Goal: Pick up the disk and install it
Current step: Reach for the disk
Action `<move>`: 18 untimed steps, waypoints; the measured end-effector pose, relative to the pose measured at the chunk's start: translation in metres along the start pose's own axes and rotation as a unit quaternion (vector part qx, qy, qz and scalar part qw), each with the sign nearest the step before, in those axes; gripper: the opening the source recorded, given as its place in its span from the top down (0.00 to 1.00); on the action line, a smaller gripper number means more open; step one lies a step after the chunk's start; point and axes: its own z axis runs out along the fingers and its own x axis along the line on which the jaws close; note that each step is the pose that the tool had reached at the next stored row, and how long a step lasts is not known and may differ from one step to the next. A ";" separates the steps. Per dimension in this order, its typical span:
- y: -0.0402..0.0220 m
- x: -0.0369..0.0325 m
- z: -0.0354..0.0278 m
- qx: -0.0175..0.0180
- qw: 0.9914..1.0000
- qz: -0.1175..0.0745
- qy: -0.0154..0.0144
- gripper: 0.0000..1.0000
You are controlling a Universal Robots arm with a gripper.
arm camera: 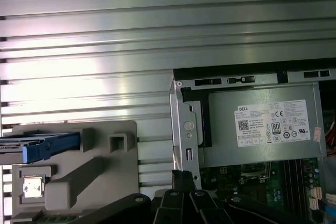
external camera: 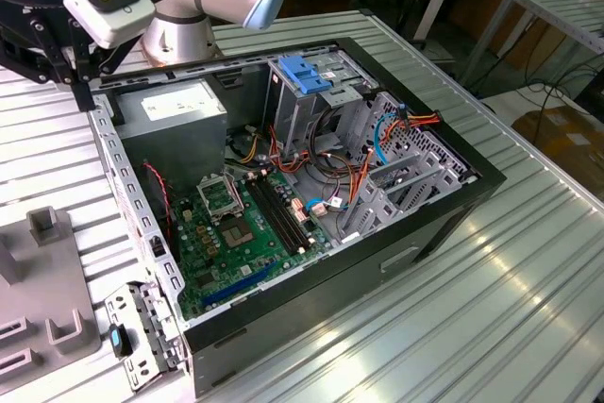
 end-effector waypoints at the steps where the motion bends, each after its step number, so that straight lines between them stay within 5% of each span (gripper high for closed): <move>1: -0.0001 0.0011 0.0000 0.000 1.000 0.000 0.000 0.89; 18: -0.0010 0.0138 0.0000 0.000 1.000 0.000 0.000 0.89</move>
